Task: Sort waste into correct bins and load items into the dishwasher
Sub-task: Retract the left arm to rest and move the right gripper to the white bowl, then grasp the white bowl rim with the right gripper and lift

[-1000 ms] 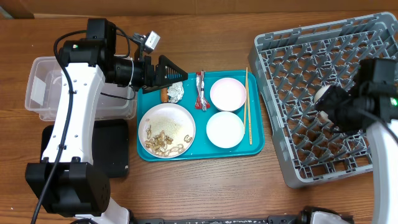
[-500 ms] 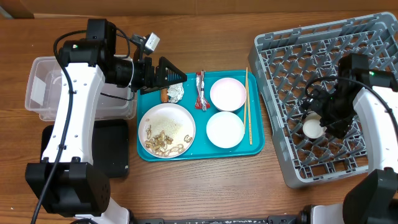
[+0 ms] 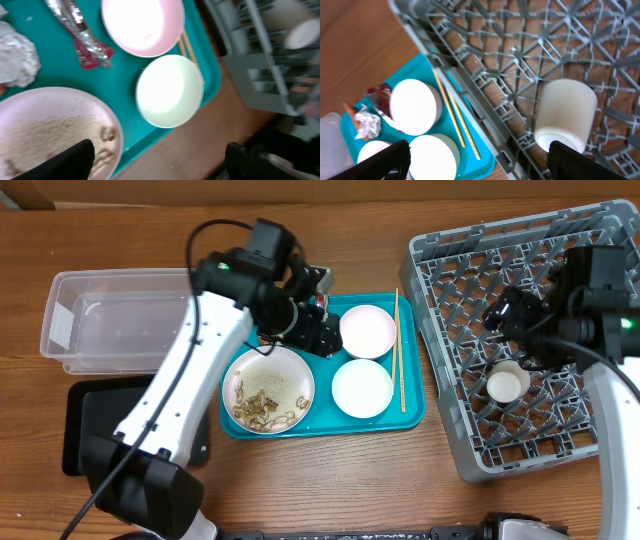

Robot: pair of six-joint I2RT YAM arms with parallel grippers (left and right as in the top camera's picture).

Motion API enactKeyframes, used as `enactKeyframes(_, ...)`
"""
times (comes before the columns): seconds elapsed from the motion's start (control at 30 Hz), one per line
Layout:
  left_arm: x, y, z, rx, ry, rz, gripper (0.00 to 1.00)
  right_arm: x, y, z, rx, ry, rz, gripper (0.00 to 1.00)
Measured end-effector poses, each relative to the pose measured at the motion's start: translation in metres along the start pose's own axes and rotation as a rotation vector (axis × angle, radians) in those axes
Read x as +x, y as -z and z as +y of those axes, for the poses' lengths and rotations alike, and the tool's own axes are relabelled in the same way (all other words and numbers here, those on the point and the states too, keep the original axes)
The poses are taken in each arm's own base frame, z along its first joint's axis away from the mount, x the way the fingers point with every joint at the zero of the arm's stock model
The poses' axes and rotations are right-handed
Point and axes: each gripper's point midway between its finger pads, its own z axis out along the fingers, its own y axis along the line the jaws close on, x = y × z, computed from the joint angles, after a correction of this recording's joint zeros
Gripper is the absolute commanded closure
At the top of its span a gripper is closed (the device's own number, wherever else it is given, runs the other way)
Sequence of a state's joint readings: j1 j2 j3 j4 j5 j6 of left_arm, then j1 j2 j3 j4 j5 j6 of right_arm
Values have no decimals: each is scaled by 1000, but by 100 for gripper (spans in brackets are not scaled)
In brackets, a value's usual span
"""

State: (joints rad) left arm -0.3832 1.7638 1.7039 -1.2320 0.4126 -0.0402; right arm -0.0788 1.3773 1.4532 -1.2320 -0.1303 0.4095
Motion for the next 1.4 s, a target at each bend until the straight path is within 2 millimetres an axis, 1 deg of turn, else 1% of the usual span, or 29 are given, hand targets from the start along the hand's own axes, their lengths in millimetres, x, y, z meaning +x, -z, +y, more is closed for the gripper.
enactKeyframes(0.1,5,-11,2,-117,-7,27,21,-1,7,6,-21,22,-28,9)
enactKeyframes(0.13,6,-15,2,-143,-4,36,23,0,9,7,-25,26,-29,9)
enactKeyframes(0.17,8,-23,3,-183,-1,56,25,1,9,7,-25,29,-27,9)
enactKeyframes(0.23,10,-38,5,-233,-1,85,32,2,8,7,-24,30,-23,9)
enactKeyframes(0.27,12,-47,7,-253,2,103,37,3,8,6,-21,30,-19,9)
enactKeyframes(0.33,18,-71,11,-288,15,159,38,5,8,8,-31,38,-8,9)
enactKeyframes(0.4,27,-92,17,-315,29,219,37,8,9,13,-65,72,10,11)
enactKeyframes(0.47,35,-105,23,-336,47,262,36,16,9,22,-112,119,40,12)
enactKeyframes(0.53,40,-108,29,-353,70,278,36,25,10,34,-154,167,68,16)
enactKeyframes(0.6,39,-102,33,-363,97,267,35,37,8,50,-197,231,97,21)
enactKeyframes(0.63,37,-98,35,-366,111,259,34,45,6,57,-215,261,114,21)
enactKeyframes(0.7,34,-85,42,-369,143,233,34,64,-3,69,-235,317,153,24)
enactKeyframes(0.77,29,-61,52,-372,193,182,34,87,-17,75,-233,368,208,26)
enactKeyframes(0.83,23,-28,63,-373,249,104,32,112,-36,77,-211,413,267,27)
enactKeyframes(0.87,21,-12,67,-374,272,65,30,121,-45,78,-200,431,289,27)
enactKeyframes(0.9,19,15,74,-378,312,-3,29,130,-56,78,-189,446,310,27)
enactKeyframes(0.93,19,31,79,-382,339,-44,28,136,-64,79,-181,457,325,28)
enactKeyframes(0.97,20,54,85,-385,373,-103,27,142,-74,80,-173,466,338,28)
enactKeyframes(1.0,23,75,89,-391,400,-157,21,148,-84,80,-163,471,351,30)
enactKeyframes(1.03,26,96,91,-397,425,-212,0,153,-93,80,-151,471,363,30)
enactKeyframes(1.1,38,139,91,-406,467,-335,0,162,-113,76,-106,464,383,31)
enactKeyframes(1.13,42,149,89,-411,471,-362,0,163,-118,74,-87,459,386,32)
enactKeyframes(1.17,48,164,86,-414,477,-403,0,165,-125,71,-64,450,392,33)
enactKeyframes(1.23,61,183,80,-423,479,-452,0,165,-137,65,-23,436,401,37)
enactKeyframes(1.3,73,195,74,-436,474,-480,0,166,-149,62,4,426,409,42)
enactKeyframes(1.37,80,201,71,-451,473,-494,0,169,-159,58,27,414,425,45)
enactKeyframes(1.4,82,204,71,-459,473,-501,0,171,-164,57,34,412,438,53)
